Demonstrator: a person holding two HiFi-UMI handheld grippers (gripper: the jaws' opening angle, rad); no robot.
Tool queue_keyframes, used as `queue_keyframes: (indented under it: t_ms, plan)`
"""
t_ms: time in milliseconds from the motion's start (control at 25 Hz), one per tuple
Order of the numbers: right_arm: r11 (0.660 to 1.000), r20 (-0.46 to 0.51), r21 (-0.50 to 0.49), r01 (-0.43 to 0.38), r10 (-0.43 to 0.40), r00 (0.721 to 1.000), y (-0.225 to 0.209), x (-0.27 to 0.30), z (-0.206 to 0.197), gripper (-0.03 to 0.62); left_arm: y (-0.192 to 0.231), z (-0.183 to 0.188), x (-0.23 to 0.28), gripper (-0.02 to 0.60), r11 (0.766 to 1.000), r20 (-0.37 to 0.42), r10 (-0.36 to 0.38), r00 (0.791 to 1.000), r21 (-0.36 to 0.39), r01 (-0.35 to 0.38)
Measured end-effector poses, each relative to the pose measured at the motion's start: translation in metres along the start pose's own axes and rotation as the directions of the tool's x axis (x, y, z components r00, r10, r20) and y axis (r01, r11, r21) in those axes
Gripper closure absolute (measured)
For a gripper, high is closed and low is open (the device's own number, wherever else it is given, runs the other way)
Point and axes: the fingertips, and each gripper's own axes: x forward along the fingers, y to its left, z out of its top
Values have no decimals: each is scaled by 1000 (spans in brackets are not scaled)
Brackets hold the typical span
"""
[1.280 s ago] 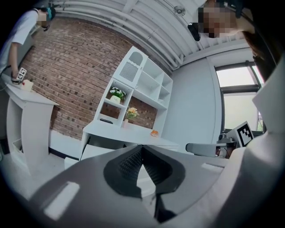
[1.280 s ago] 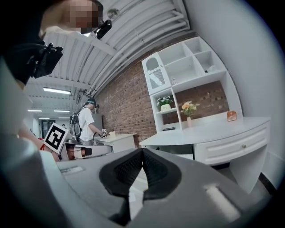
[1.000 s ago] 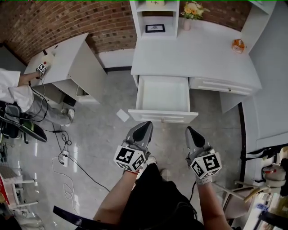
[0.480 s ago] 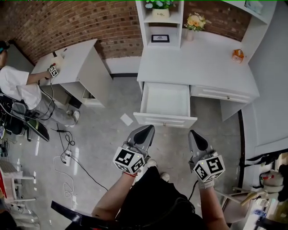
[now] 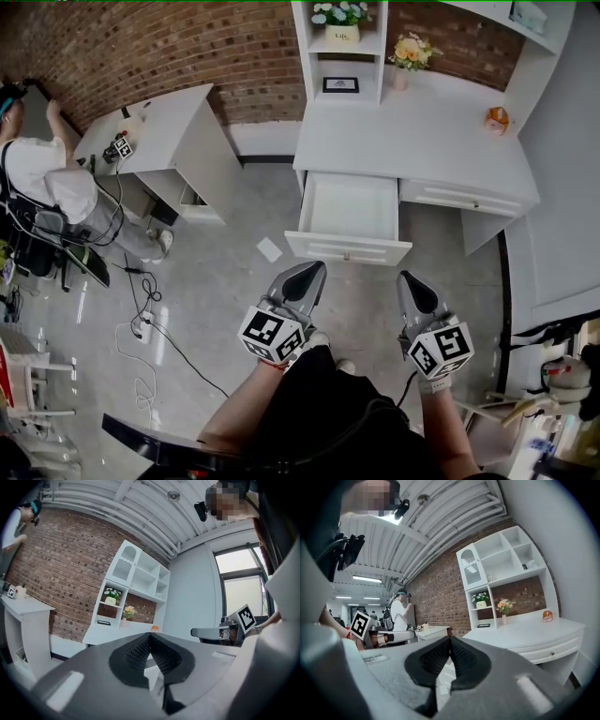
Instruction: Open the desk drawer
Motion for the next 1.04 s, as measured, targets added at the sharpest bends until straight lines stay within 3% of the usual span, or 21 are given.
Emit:
queue_keyframes:
  t_ms: [240, 480, 1040]
  plan:
    - [1000, 8, -4, -2, 2, 1000, 8, -5, 9, 591, 2, 8, -12, 578, 998, 31, 48, 998, -29, -47]
    - [999, 3, -38, -20, 20, 1000, 21, -7, 17, 591, 7, 15, -19, 578, 998, 29, 65, 997, -11, -65]
    - [1000, 5, -28, -13, 13, 1000, 24, -32, 11, 591, -16, 3, -29, 578, 999, 35, 51, 998, -19, -50]
